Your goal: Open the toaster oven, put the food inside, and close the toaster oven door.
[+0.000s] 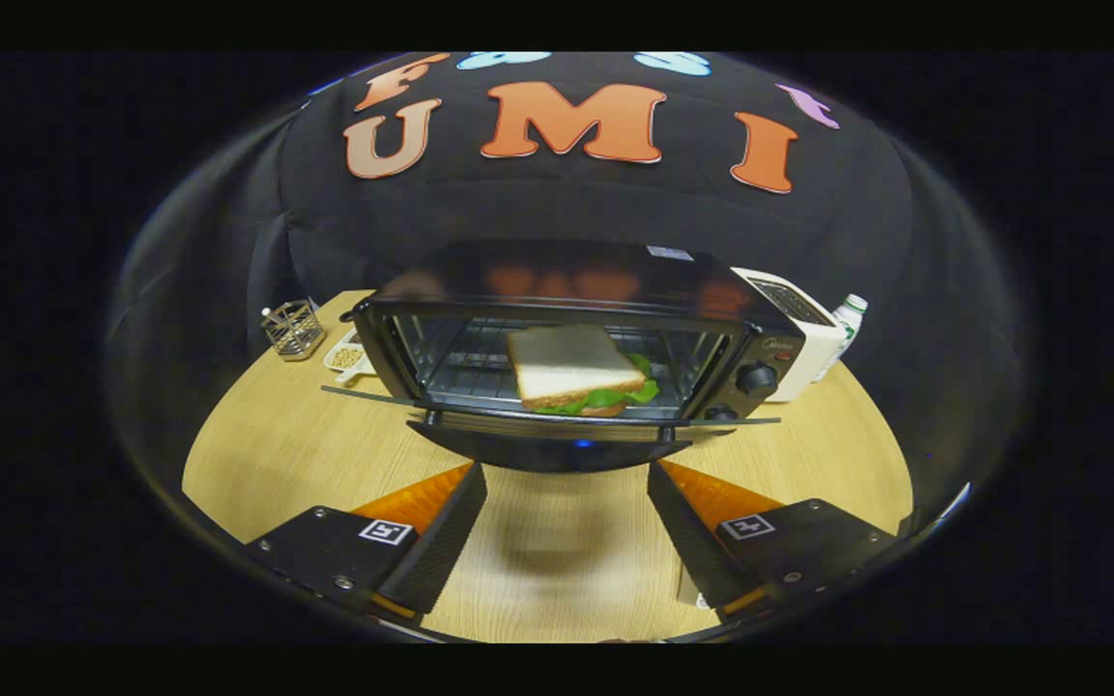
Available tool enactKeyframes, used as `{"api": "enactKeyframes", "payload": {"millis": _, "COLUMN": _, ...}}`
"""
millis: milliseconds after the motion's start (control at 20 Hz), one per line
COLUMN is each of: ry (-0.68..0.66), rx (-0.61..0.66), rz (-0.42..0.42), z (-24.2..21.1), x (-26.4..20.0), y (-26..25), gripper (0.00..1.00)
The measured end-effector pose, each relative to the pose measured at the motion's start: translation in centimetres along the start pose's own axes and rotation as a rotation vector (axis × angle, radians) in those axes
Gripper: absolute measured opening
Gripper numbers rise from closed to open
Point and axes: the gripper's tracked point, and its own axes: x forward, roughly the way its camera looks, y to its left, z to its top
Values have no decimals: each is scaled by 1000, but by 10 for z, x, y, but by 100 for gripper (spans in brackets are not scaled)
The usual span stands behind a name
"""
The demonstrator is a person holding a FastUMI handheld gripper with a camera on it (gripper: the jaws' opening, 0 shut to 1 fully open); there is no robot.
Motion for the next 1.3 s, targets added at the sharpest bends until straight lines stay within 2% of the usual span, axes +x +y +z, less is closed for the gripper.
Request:
{"api": "enactKeyframes", "payload": {"millis": 350, "ry": -85, "rx": 24, "rz": -20, "z": 50, "x": 16, "y": -6, "gripper": 99}}
{"api": "enactKeyframes", "payload": {"millis": 650, "ry": -98, "rx": 53, "rz": -22, "z": 59, "x": 13, "y": -7, "gripper": 100}}
{"api": "enactKeyframes", "payload": {"millis": 900, "ry": -154, "rx": 79, "rz": -28, "z": 81, "x": -24, "y": -24, "gripper": 99}}
{"api": "enactKeyframes", "payload": {"millis": 1300, "ry": -402, "rx": 92, "rz": -94, "z": 168, "x": -118, "y": -63, "gripper": 99}}
